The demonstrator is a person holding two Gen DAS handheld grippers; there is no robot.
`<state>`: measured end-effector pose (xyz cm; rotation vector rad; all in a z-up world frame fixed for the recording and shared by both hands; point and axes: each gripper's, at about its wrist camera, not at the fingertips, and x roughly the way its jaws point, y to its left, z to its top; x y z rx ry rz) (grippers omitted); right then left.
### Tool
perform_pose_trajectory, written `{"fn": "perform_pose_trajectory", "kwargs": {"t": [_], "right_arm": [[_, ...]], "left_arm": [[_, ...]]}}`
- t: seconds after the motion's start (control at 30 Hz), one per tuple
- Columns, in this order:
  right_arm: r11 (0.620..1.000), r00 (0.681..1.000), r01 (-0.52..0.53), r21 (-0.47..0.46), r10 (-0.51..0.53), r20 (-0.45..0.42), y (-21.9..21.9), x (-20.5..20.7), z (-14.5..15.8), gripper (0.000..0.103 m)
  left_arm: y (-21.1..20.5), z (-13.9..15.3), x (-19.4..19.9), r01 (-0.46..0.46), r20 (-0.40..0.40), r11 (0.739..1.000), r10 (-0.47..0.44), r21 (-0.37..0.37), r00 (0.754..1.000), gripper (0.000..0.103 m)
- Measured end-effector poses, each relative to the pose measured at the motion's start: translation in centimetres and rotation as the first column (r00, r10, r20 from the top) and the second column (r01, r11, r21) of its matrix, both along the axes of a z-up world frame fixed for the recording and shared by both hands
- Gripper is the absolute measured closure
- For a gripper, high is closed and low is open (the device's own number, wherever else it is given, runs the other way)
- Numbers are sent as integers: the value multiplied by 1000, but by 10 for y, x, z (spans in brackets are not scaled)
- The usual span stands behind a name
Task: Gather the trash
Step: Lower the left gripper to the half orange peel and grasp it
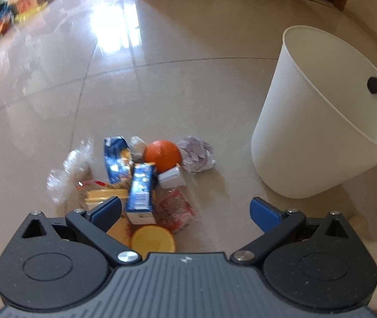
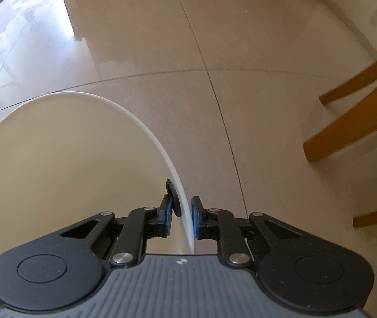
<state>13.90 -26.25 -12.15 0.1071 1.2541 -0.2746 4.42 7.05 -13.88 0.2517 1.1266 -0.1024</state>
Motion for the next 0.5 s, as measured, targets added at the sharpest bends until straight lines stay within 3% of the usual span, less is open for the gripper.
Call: {"fn": "perform_pose_trajectory", "kwargs": {"t": [0.13, 0.33, 0.5], "right_arm": [[1000, 999, -25, -15, 25, -30, 7, -4, 1, 86], [1000, 999, 1, 7, -1, -39, 3, -2, 1, 86], [1000, 998, -8, -25, 6, -55, 6, 4, -3, 84]], "left_arm": [[7, -1, -8, 22, 57, 999, -24, 40, 998, 1], [39, -19, -7, 0, 38, 1000, 0, 9, 999, 1], [63, -48, -10, -95, -27, 995, 95, -30, 995, 1]]}}
